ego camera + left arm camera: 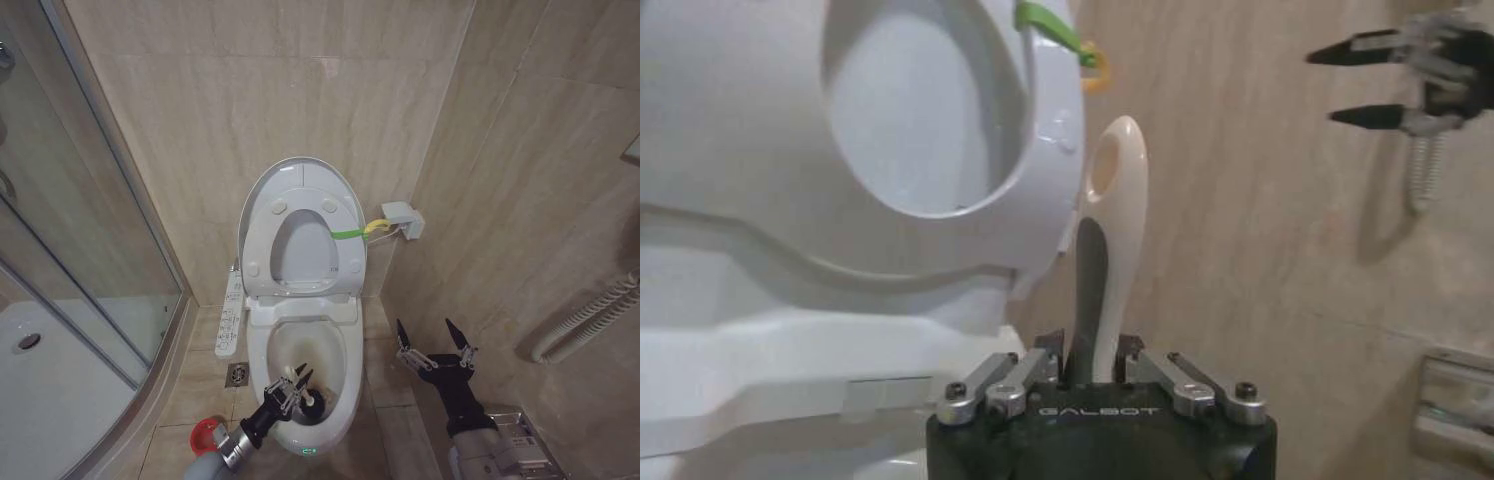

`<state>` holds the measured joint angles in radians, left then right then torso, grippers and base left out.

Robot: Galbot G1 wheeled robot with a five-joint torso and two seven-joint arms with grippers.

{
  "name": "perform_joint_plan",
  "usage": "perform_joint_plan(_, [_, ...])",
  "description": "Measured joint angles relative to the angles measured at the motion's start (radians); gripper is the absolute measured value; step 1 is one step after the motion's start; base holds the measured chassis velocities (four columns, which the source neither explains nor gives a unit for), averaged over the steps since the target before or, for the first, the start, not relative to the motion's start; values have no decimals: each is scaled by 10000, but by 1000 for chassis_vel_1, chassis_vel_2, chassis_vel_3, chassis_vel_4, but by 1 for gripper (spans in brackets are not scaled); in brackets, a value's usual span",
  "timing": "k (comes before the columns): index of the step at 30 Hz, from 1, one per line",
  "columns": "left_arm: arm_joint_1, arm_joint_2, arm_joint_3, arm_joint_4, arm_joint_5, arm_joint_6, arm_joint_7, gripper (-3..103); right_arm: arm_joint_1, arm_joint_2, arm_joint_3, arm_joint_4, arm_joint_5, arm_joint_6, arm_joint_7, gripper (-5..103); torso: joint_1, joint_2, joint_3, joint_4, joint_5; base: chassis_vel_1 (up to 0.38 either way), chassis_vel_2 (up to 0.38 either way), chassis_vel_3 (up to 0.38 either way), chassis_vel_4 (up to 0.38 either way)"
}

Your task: Open the toilet lid, clean the toilet bowl with a toilet brush, close the toilet lid, and flush.

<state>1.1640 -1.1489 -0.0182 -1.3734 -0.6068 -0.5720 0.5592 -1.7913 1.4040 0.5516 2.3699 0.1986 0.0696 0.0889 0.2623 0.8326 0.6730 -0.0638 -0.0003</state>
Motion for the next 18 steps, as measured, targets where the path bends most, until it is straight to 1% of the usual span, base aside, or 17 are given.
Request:
perform_joint_plan(5, [42,-29,-143,-20,-177,90,-227,22,0,0,0,0,0,0,0,100,1,0,0,-2,0,0,0,0,0])
perform_joint_plan(8, [275,-104,-296,-12,-352,123,-343,22,0,0,0,0,0,0,0,100,0,0,0,4,3,0,0,0,0])
perform_joint_plan(10, [265,-169,-306,88,-374,116,-366,22,0,0,0,0,0,0,0,100,0,0,0,3,3,0,0,0,0])
perform_joint_plan(13, [-89,-458,-257,297,-517,142,-598,22,0,0,0,0,0,0,0,100,0,0,0,2,0,0,0,0,0])
perform_joint_plan(14, [-89,-458,-257,297,-517,142,-598,22,0,0,0,0,0,0,0,100,0,0,0,2,0,0,0,0,0])
perform_joint_plan(17, [-673,-599,-207,295,-904,318,-944,22,0,0,0,0,0,0,0,100,0,0,1,-2,2,0,0,0,0])
perform_joint_plan(18, [-673,-599,-207,295,-904,318,-944,22,0,0,0,0,0,0,0,100,0,0,1,-2,2,0,0,0,0])
